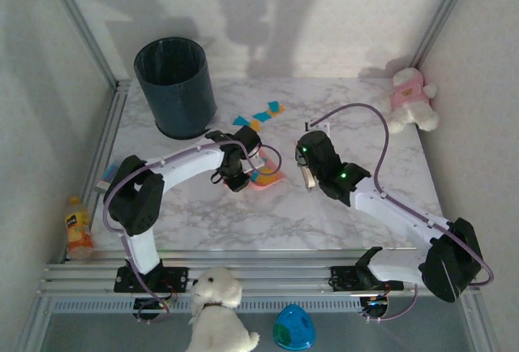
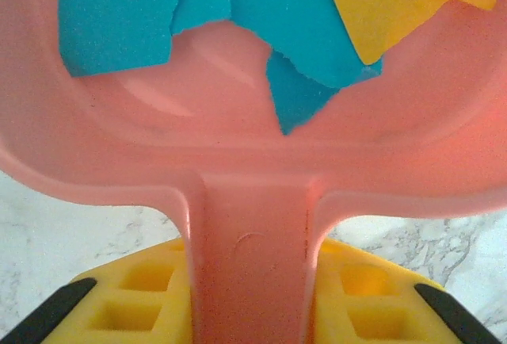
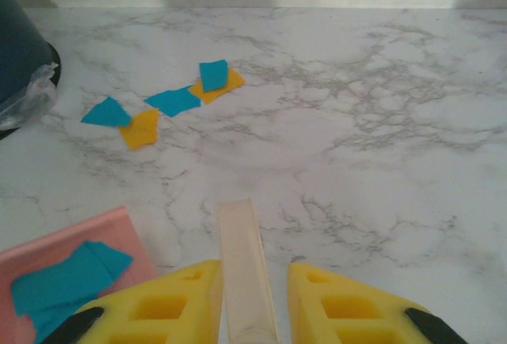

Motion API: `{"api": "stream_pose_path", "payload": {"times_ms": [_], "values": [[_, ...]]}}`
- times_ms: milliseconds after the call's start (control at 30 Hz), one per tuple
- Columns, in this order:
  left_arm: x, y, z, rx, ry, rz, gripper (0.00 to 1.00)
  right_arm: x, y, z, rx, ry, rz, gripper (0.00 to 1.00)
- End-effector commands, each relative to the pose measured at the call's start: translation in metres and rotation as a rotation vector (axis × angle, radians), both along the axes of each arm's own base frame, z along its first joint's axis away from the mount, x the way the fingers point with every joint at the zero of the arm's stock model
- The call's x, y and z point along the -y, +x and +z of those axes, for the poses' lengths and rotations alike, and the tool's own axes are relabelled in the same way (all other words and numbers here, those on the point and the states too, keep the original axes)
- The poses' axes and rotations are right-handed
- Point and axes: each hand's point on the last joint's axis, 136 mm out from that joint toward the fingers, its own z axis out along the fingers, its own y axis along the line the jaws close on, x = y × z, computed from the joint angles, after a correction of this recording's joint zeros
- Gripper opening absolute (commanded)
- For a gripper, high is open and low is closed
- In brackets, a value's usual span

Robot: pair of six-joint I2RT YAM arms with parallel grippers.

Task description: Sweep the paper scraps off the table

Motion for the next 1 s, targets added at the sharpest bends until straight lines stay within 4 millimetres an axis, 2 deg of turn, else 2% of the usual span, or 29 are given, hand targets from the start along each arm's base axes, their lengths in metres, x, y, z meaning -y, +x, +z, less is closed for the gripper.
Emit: {"api": "stream_pose_path", "payload": {"times_ms": [0, 267, 633, 967], "values": [[0.004, 0.017, 0.030, 0.095, -0.078, 0.062, 0.00, 0.018, -0.003, 0.008, 0.036, -0.043, -0.048, 0.00], [0.007, 0.034, 0.067, 0.214, -0.160, 0.101, 0.00, 0.026, -0.009, 0.015, 0.051, -0.038, -0.042, 0.00], [0.017, 0.059, 0.130, 0.243, -0.439, 0.201, 0.00, 0.023, -0.013, 0.016, 0.063, -0.028, -0.005, 0.00], [-0.001, 0.087, 0.195, 0.311, -0.666, 0.313, 0.00, 0.020, -0.011, 0.013, 0.051, -0.029, 0.002, 0.00]]}}
